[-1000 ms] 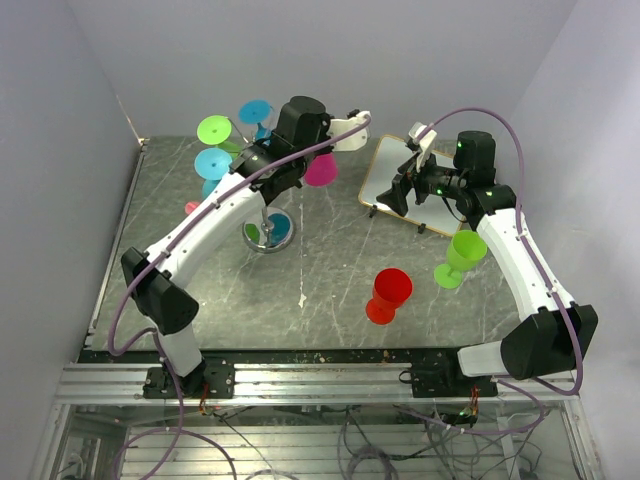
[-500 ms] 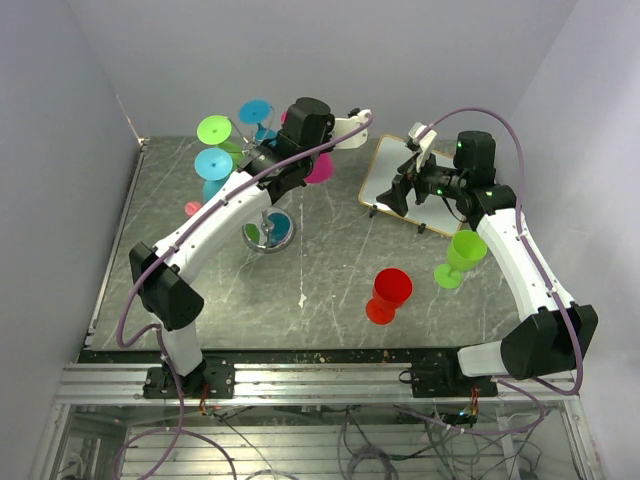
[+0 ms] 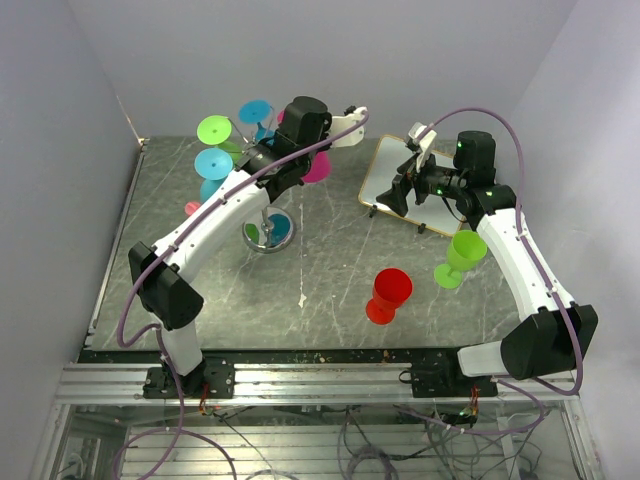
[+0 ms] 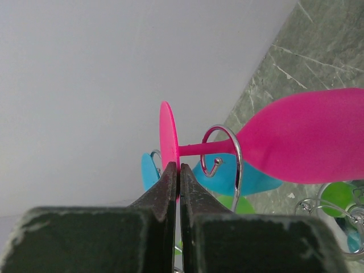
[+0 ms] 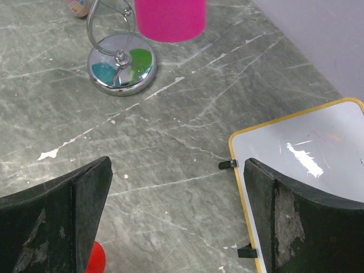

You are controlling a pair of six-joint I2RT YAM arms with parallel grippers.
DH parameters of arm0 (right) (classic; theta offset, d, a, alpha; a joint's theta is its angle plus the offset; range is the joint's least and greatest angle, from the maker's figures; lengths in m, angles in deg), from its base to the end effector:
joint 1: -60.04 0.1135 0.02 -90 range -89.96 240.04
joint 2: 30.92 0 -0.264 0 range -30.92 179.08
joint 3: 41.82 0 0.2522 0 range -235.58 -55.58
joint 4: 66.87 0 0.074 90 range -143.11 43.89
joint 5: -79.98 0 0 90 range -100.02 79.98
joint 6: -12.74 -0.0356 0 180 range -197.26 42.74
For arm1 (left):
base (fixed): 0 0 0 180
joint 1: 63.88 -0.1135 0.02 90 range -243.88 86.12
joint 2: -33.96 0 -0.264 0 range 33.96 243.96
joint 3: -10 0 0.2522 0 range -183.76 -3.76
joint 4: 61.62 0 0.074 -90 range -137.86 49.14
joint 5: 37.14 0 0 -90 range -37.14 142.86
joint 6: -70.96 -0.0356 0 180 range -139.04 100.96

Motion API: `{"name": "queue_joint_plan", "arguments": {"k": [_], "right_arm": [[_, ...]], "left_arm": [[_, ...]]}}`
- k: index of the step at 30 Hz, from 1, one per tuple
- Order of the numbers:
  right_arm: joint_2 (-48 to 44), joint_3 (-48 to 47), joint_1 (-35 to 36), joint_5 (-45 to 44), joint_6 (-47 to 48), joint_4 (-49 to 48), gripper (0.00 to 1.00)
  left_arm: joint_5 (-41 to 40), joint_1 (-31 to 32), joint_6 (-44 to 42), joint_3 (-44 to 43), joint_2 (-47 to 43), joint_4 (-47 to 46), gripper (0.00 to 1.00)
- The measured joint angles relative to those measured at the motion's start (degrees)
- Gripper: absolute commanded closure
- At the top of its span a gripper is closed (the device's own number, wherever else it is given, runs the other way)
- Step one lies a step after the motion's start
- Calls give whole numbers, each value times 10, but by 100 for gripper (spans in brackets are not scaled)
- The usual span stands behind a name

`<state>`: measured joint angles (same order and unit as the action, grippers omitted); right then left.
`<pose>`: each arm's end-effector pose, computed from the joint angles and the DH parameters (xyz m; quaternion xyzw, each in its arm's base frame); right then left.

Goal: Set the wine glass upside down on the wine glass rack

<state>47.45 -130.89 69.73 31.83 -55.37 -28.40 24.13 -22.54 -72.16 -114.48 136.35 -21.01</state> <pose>0.2952 0.0745 0.3721 -0.3952 0.7193 0.2527 0.5124 0.3192 -0.2580 0.4328 0.4788 0.6403 0.2584 0.5422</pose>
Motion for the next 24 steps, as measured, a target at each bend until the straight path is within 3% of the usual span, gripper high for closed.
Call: {"name": "queue_joint_plan", "arguments": {"k": [24], "right_arm": [[0, 0, -1, 0, 2, 0, 0]], "left_arm": [[9, 0, 22, 24, -8, 28, 75]]}}
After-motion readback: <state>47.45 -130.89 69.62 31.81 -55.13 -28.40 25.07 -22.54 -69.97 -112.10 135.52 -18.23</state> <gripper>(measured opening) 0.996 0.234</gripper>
